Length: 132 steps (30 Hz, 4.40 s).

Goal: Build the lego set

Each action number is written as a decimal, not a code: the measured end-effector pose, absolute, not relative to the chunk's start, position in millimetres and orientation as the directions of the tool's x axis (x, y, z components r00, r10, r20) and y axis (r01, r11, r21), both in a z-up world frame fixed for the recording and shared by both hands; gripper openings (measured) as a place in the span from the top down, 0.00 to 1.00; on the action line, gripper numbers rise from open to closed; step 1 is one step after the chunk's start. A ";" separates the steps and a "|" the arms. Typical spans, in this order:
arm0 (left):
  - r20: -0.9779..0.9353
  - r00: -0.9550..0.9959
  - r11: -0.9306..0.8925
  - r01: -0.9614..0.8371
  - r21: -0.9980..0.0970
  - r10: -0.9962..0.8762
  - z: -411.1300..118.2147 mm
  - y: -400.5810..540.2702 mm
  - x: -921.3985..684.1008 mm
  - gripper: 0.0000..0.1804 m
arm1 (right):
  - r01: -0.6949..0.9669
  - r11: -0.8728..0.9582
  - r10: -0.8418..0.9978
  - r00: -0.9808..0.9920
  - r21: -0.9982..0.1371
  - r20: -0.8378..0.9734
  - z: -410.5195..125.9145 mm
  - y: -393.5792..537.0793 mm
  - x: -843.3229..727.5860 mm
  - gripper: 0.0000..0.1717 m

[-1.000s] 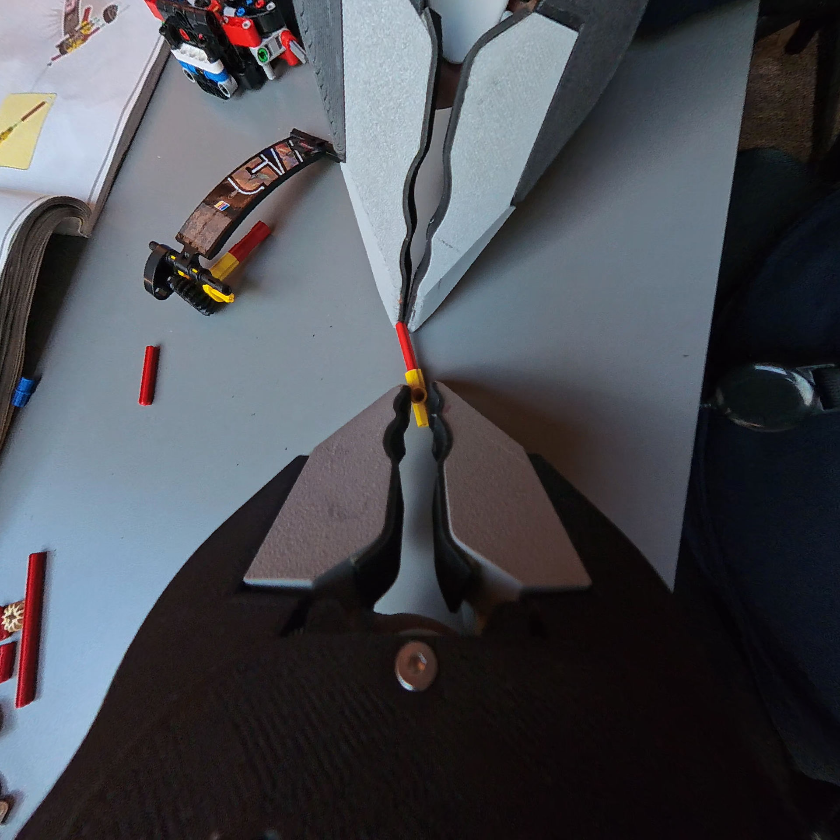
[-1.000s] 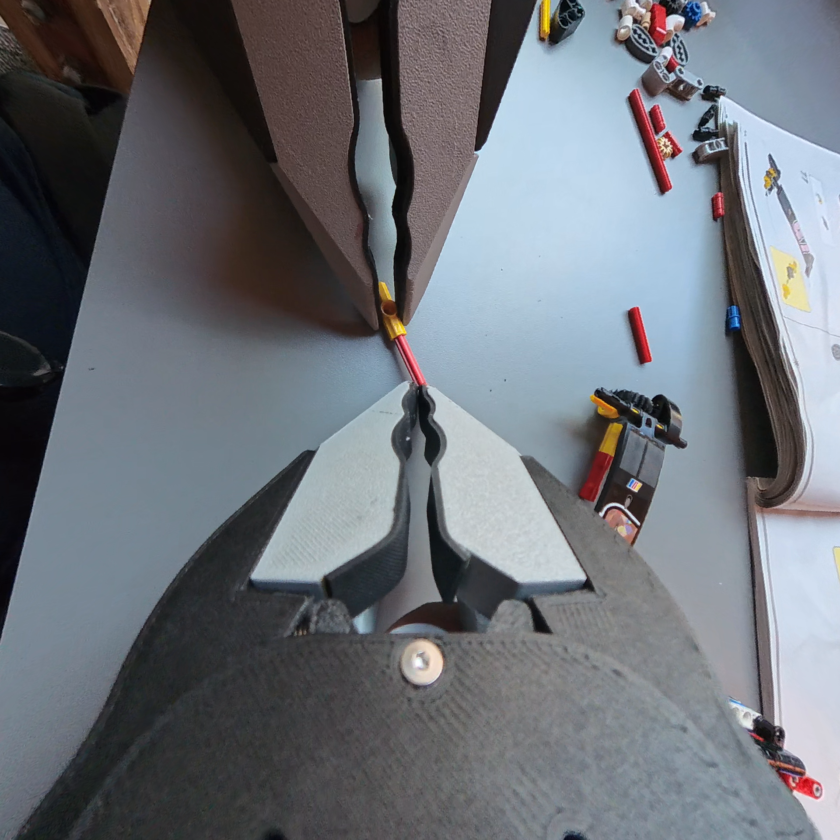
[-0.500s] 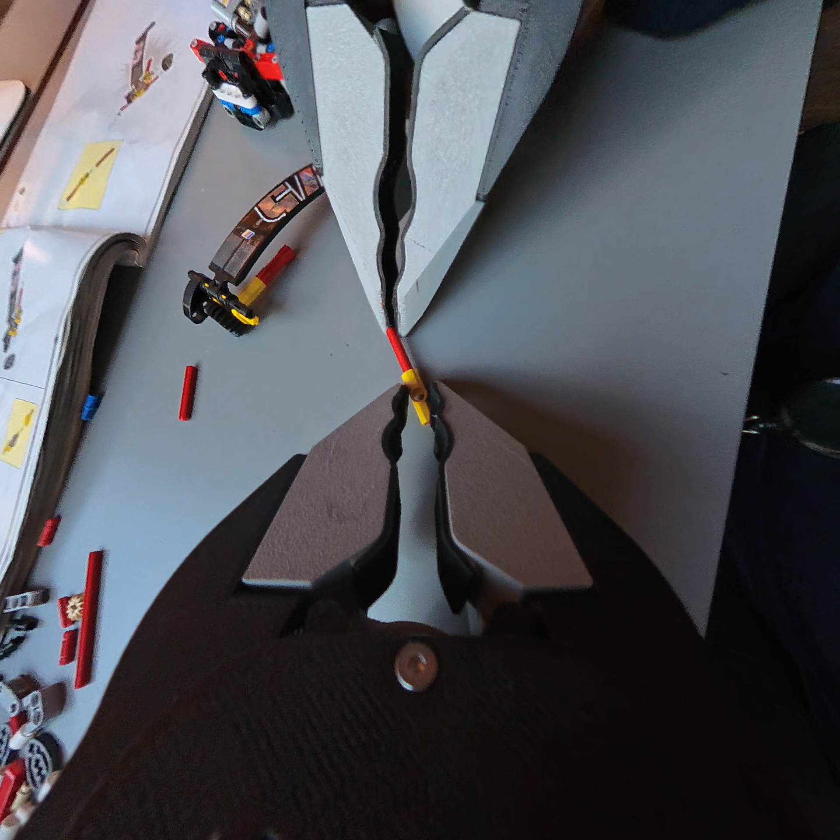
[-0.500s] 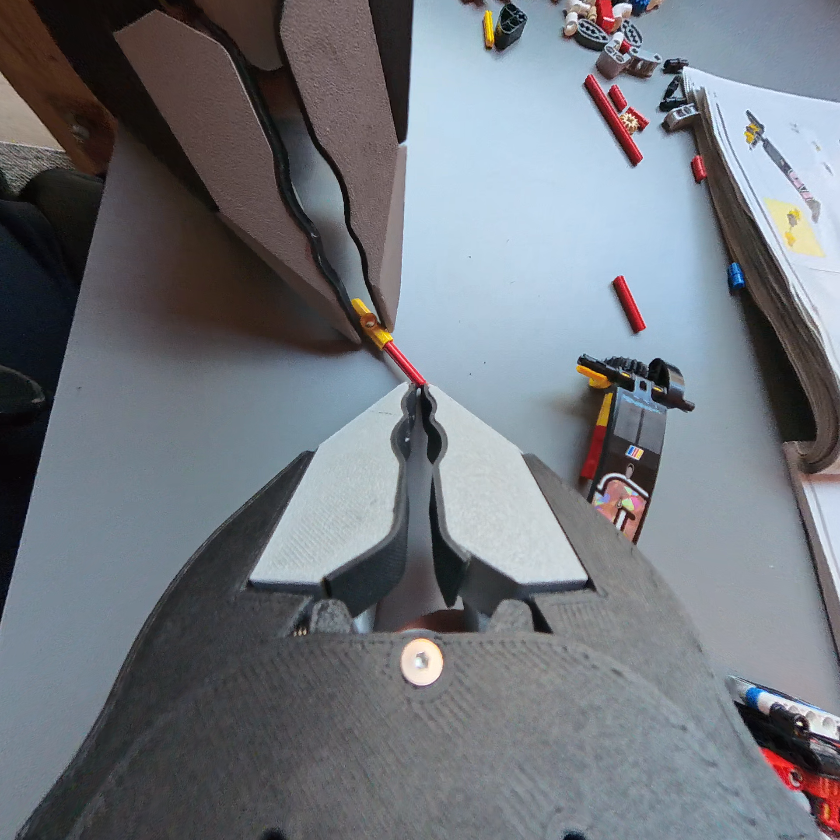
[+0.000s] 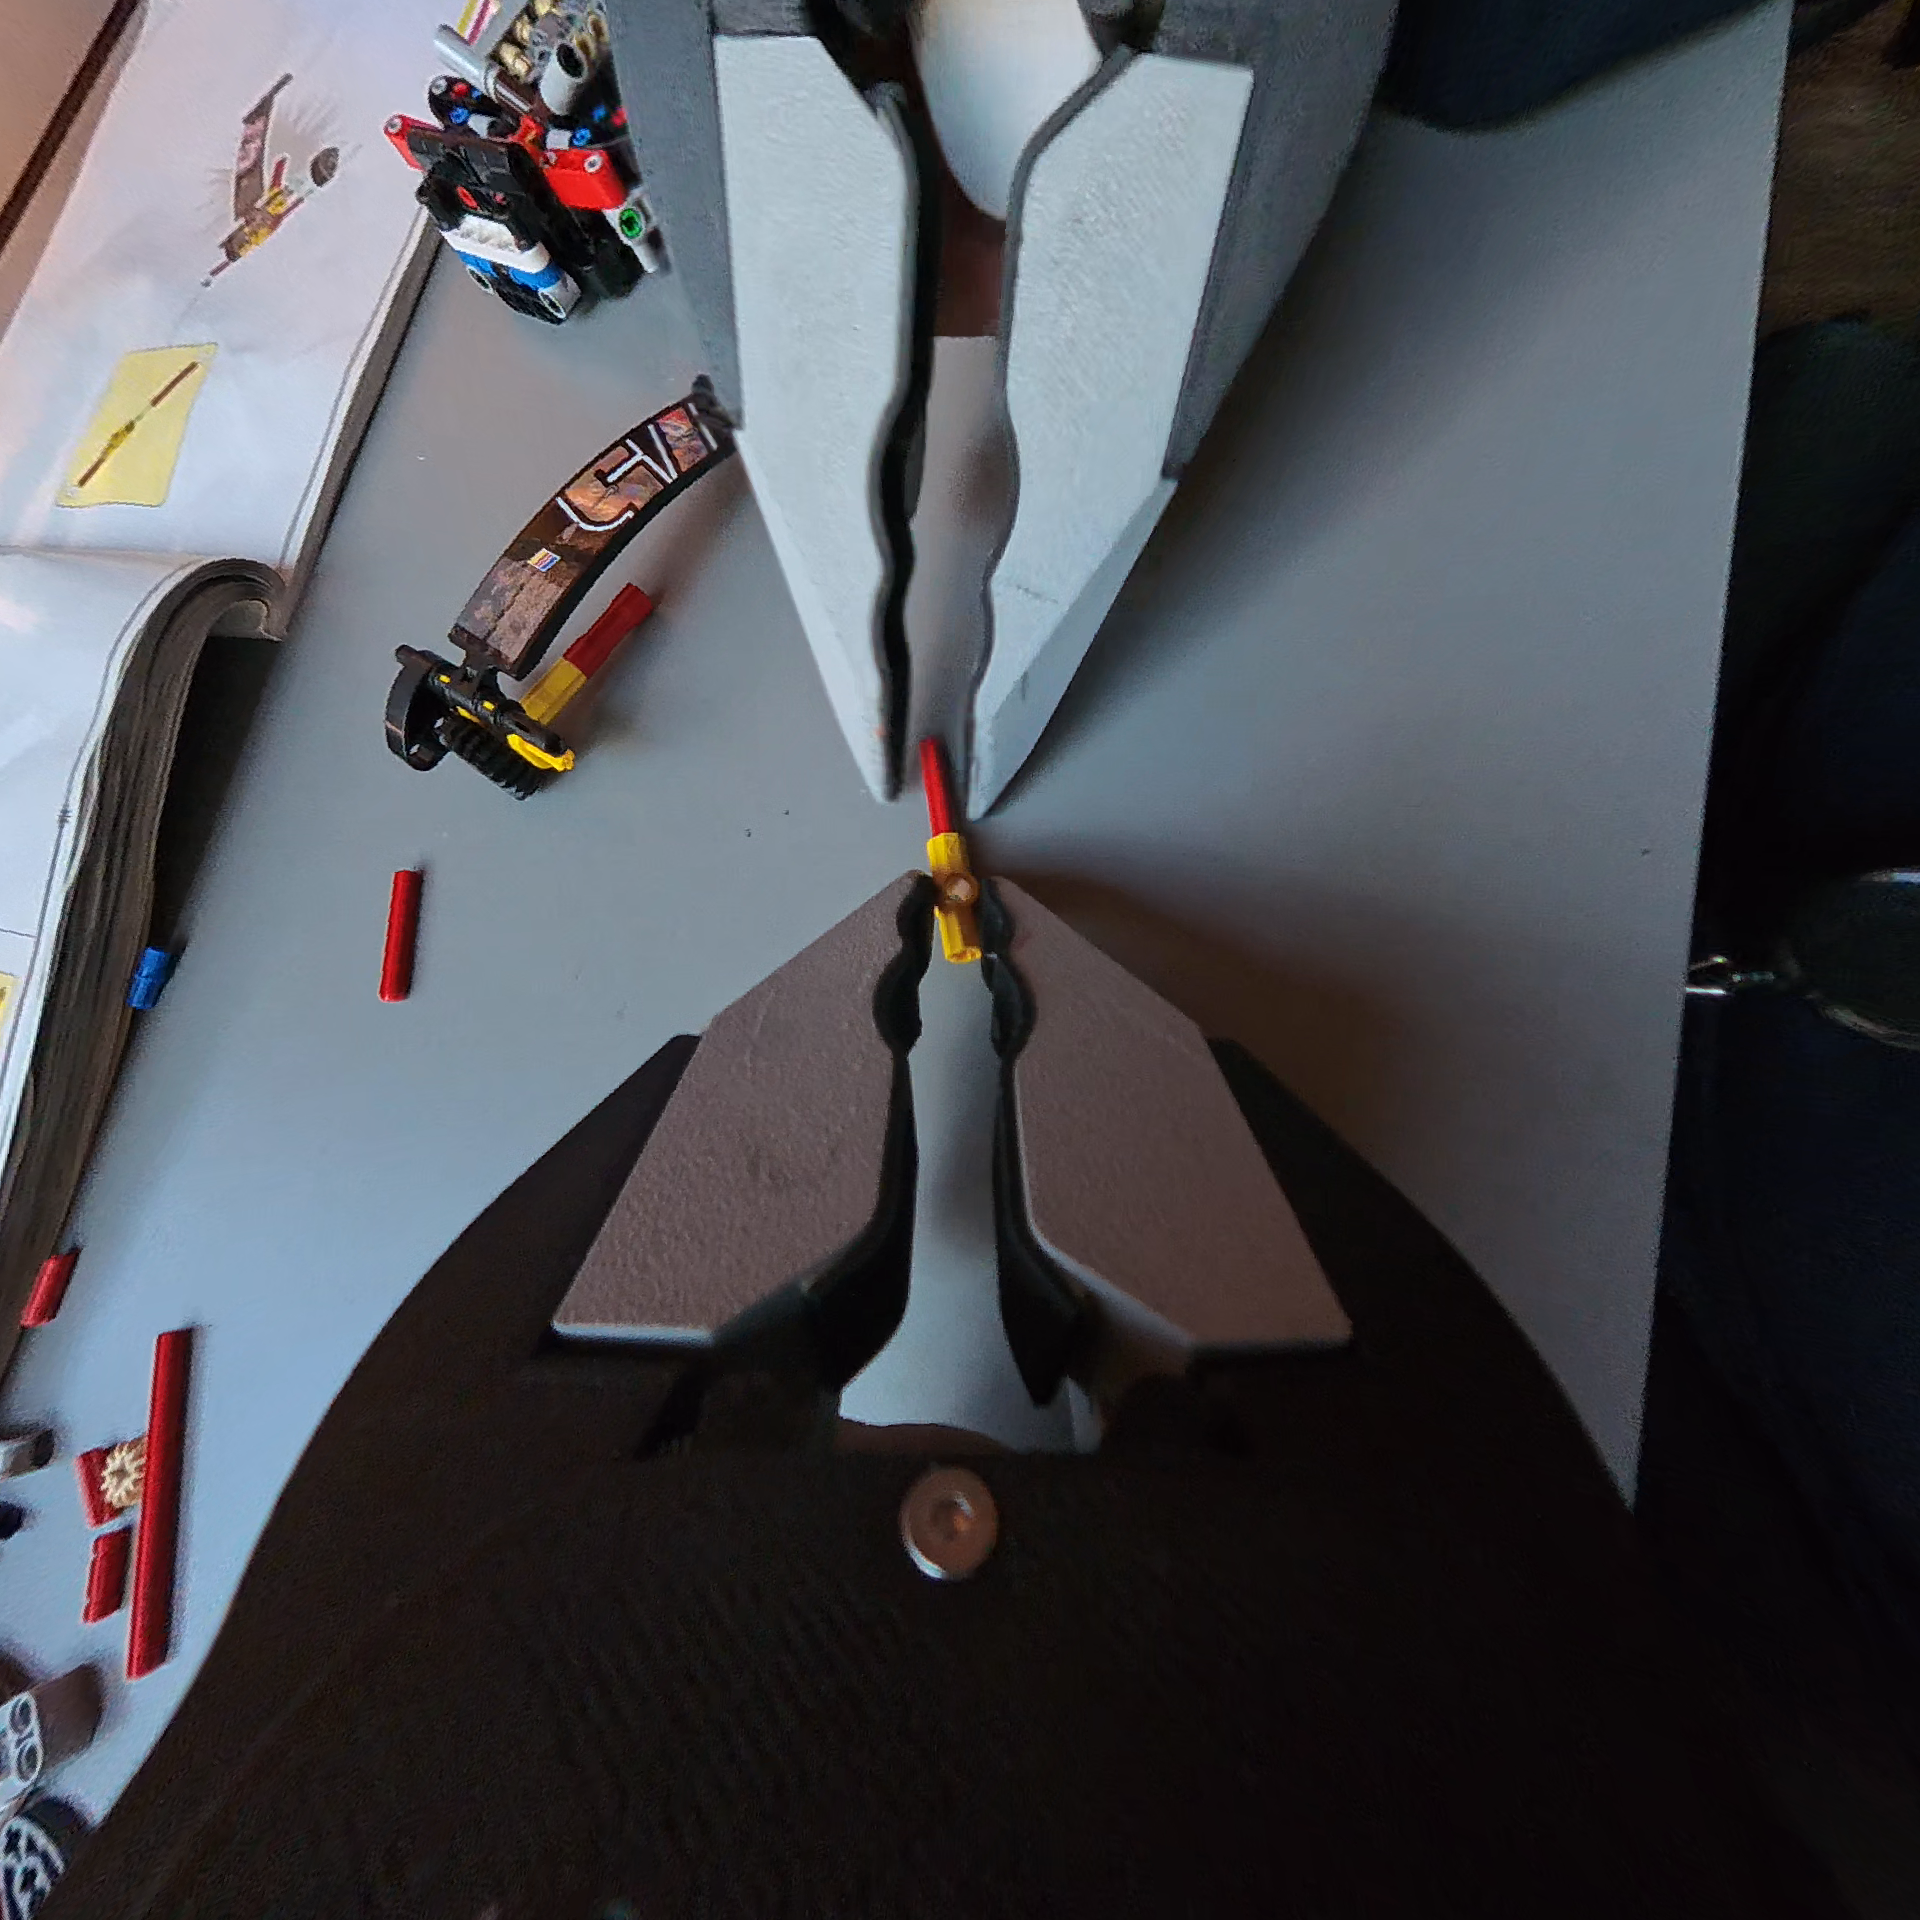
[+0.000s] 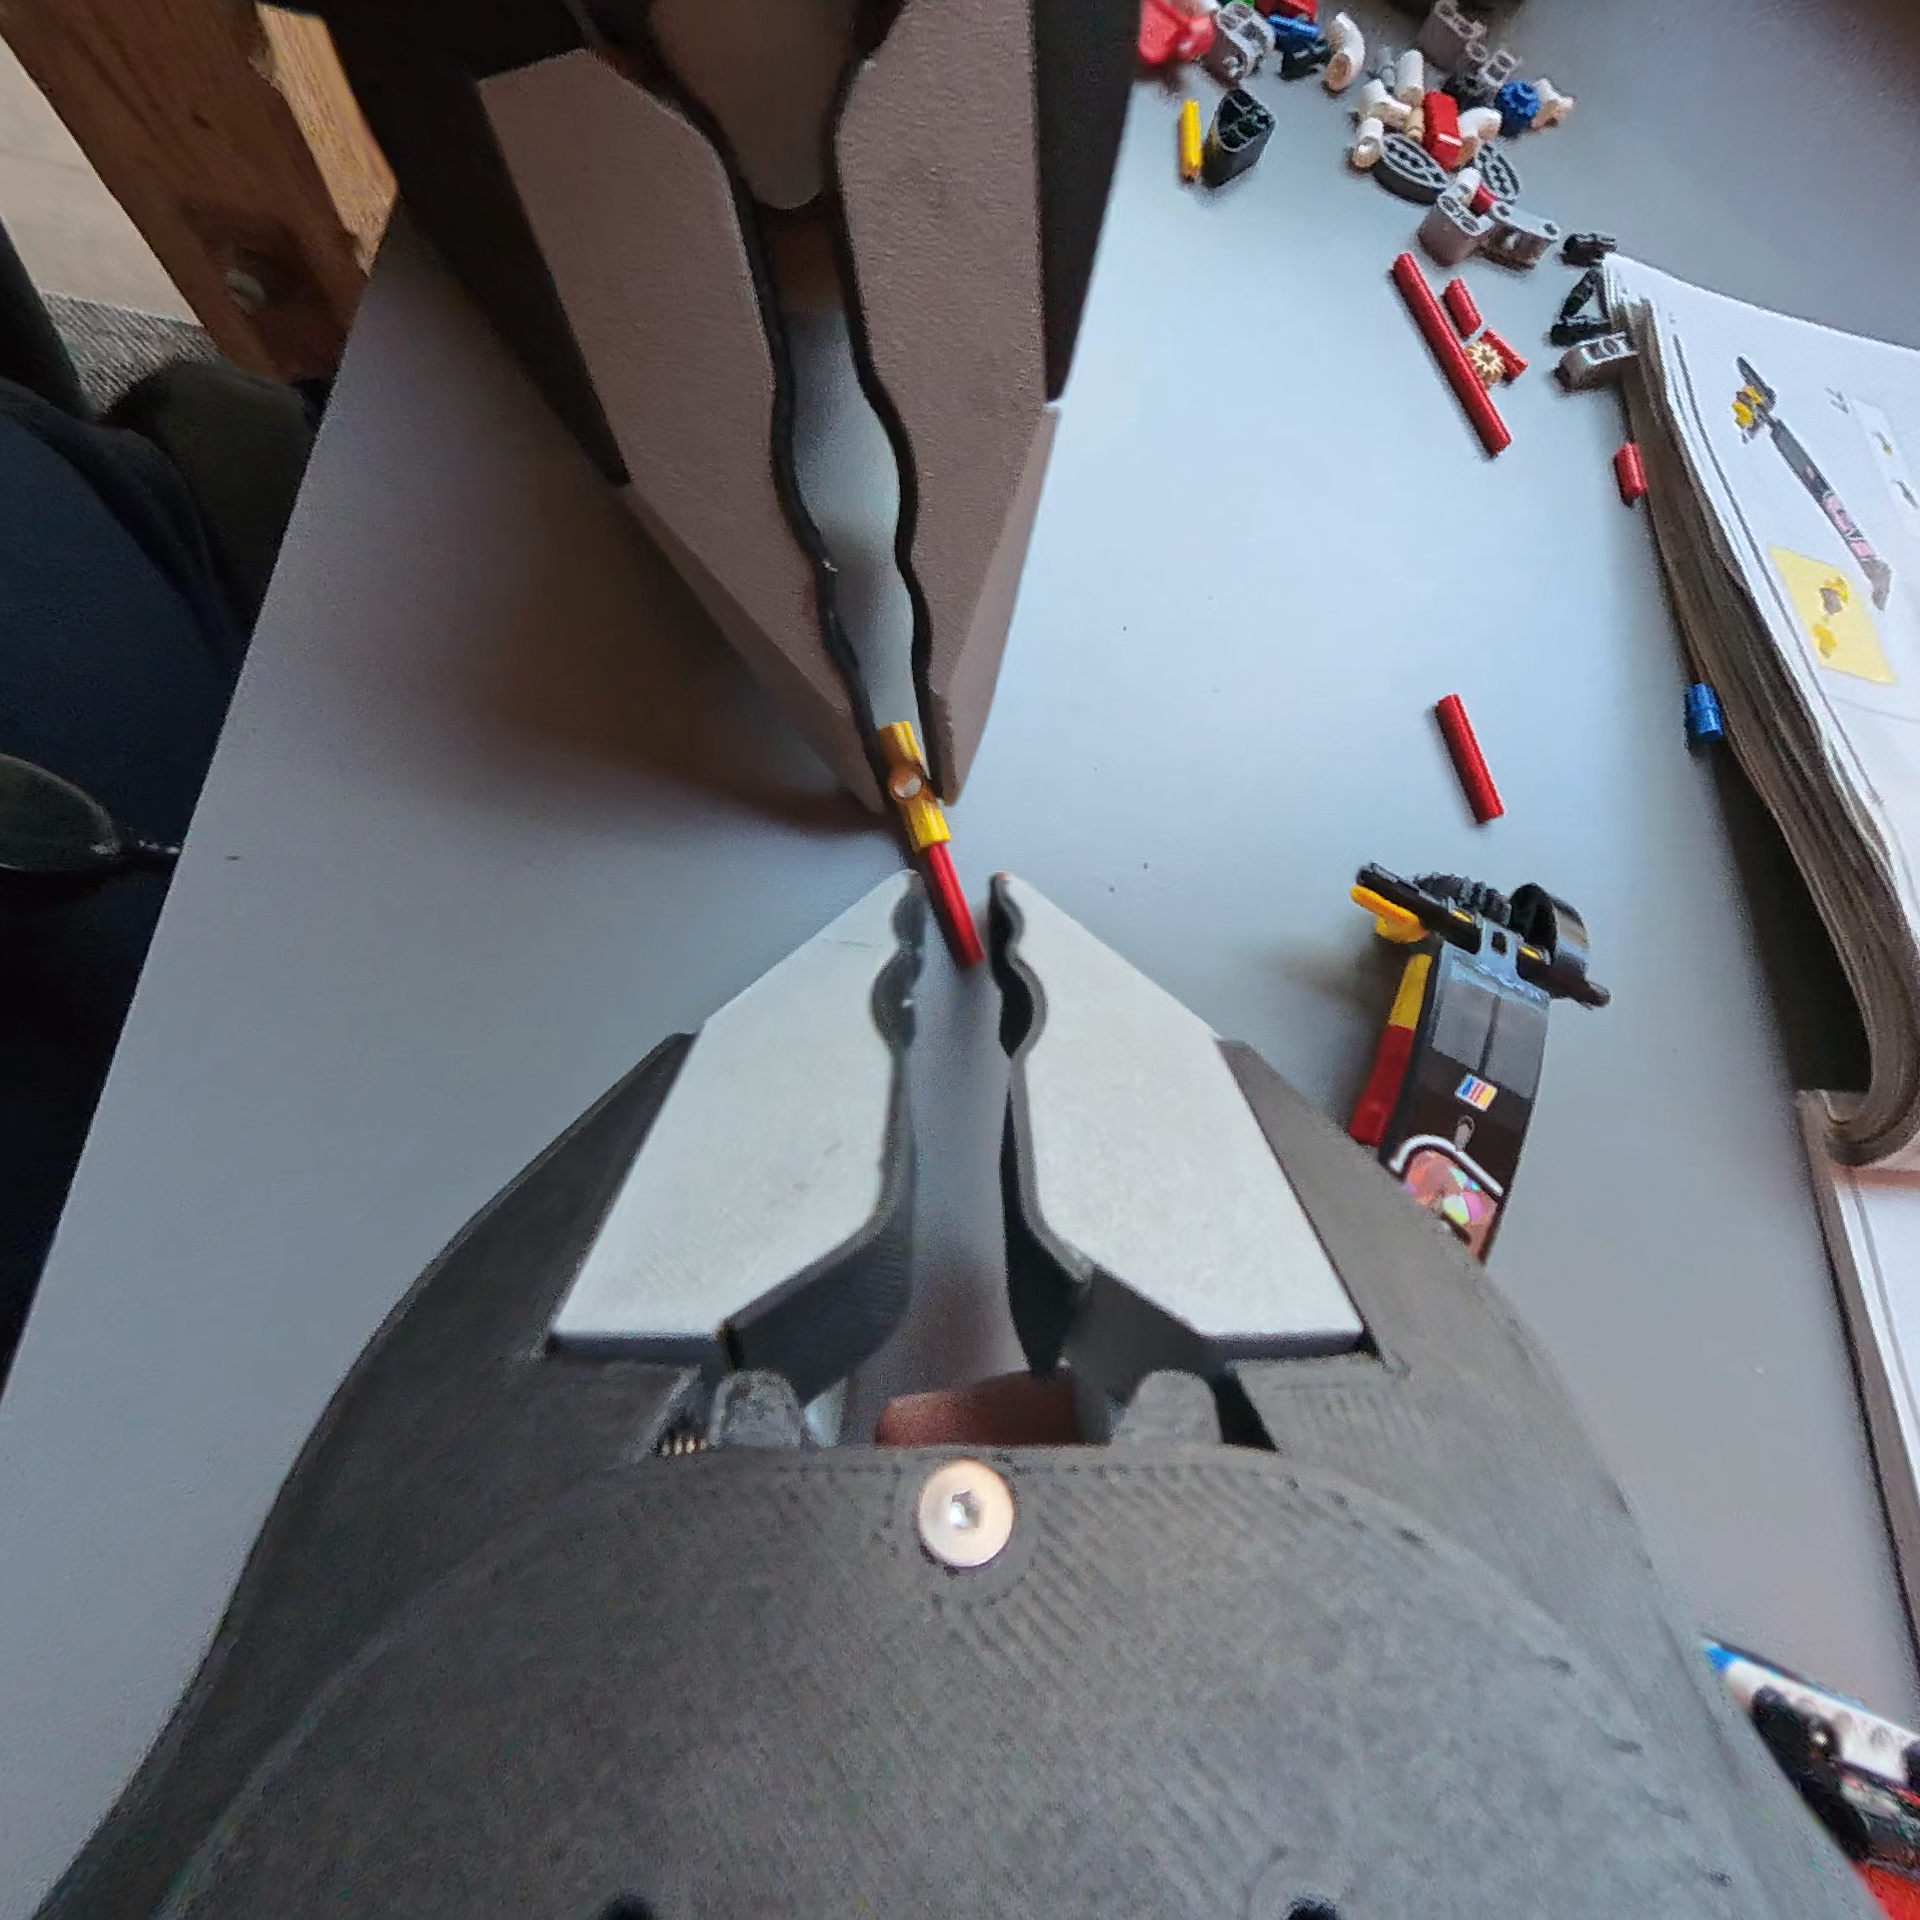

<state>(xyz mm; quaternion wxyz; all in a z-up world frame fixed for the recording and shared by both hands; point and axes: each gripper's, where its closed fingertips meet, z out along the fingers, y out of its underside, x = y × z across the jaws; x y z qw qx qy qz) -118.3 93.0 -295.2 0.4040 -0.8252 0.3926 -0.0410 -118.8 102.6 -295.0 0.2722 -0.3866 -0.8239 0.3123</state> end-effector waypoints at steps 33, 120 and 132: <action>-0.204 0.854 -0.536 -0.469 -0.702 -0.479 -289.3 158.7 -204.4 0.86 | 0.537 0.416 0.854 -0.509 -0.734 0.111 -296.3 114.5 -116.7 0.97; -0.116 0.693 -0.413 -0.547 -0.728 -0.711 -280.0 82.1 -122.6 0.99 | 0.428 0.407 0.811 -0.576 -0.807 0.103 -278.7 101.6 -104.2 0.88; -0.066 0.690 -0.455 -0.543 -0.706 -0.720 -296.3 87.4 -122.9 0.99 | 0.508 0.449 0.812 -0.574 -0.735 0.100 -296.9 105.9 -108.3 0.97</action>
